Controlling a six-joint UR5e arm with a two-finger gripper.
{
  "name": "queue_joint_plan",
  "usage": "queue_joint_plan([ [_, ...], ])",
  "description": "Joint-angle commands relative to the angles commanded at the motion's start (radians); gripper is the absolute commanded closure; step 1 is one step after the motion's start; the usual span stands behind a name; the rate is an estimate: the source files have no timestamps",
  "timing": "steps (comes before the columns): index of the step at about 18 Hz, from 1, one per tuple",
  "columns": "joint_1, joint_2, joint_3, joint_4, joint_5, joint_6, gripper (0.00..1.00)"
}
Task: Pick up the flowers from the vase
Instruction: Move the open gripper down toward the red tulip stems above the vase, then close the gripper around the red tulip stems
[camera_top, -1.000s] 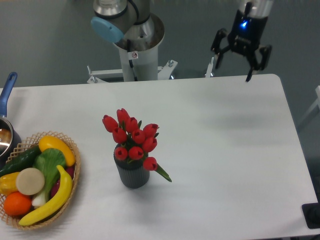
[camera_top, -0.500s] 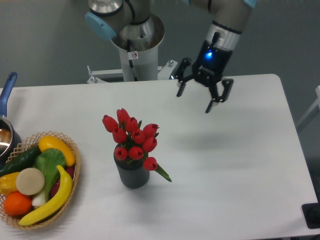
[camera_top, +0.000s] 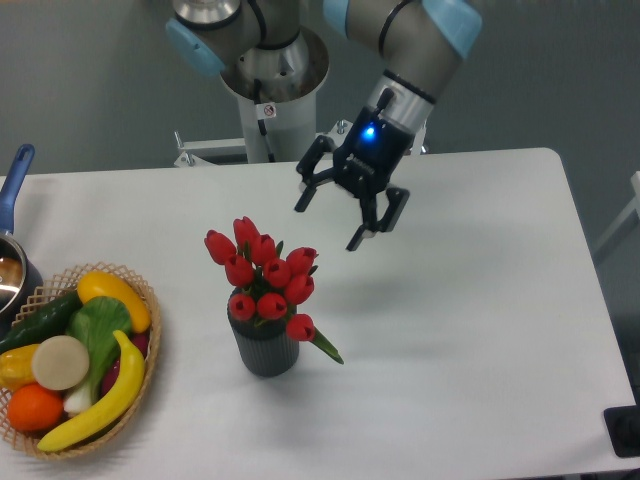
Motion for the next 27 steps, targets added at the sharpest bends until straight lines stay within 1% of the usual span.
queue_joint_plan([
  [2,-0.012,-0.029,-0.002,0.047,-0.005,-0.003,0.0],
  [3,-0.026,-0.035,0.0,0.057,-0.014,-0.005,0.0],
  [5,-0.031,-0.048,0.005,0.066,-0.038,-0.008,0.0],
  [11,-0.035,-0.089,0.025,0.069,-0.049,-0.009,0.0],
  [14,-0.043,-0.12,0.026,0.071,-0.096,-0.009,0.0],
  [17,-0.051,-0.144,0.051,0.075,-0.117,-0.018,0.0],
  [19,-0.075,-0.169,0.069,0.075,-0.117,-0.034,0.0],
  [23,-0.08,-0.19,0.074,0.077,-0.124,-0.035,0.0],
  [25,-0.098,-0.2,0.074,0.091,-0.135,-0.034,0.0],
  [27,-0.103,-0.207,0.077,0.092,-0.138,-0.035,0.0],
])
